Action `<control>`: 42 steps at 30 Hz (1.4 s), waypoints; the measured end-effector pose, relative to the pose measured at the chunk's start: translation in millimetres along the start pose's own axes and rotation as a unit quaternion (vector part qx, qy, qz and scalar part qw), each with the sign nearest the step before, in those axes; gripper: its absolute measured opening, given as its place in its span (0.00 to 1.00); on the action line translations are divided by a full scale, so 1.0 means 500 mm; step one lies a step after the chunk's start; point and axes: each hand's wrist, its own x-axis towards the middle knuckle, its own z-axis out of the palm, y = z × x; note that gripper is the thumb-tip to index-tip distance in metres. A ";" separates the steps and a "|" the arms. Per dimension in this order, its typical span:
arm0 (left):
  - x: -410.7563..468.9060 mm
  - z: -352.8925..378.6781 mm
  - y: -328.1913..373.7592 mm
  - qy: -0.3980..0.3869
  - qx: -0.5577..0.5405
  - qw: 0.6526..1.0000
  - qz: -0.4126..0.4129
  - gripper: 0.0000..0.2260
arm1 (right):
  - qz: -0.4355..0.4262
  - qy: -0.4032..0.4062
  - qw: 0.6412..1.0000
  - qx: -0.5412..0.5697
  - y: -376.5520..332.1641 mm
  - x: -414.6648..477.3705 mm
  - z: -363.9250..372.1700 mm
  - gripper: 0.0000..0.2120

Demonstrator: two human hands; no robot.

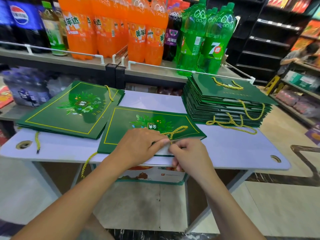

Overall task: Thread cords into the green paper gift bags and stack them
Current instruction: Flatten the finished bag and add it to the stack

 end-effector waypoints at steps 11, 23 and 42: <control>0.001 -0.020 0.014 0.005 -0.034 0.999 -0.016 0.18 | -0.157 0.153 0.967 -0.134 0.053 -0.033 -0.032 0.14; 0.120 -0.048 0.012 -0.191 0.057 0.971 -0.131 0.07 | -0.135 -0.015 0.912 -0.388 0.057 -0.062 0.022 0.38; 0.234 -0.106 0.026 -0.340 -0.263 0.861 -0.273 0.15 | -0.162 -0.022 0.898 -0.409 0.061 -0.028 0.046 0.41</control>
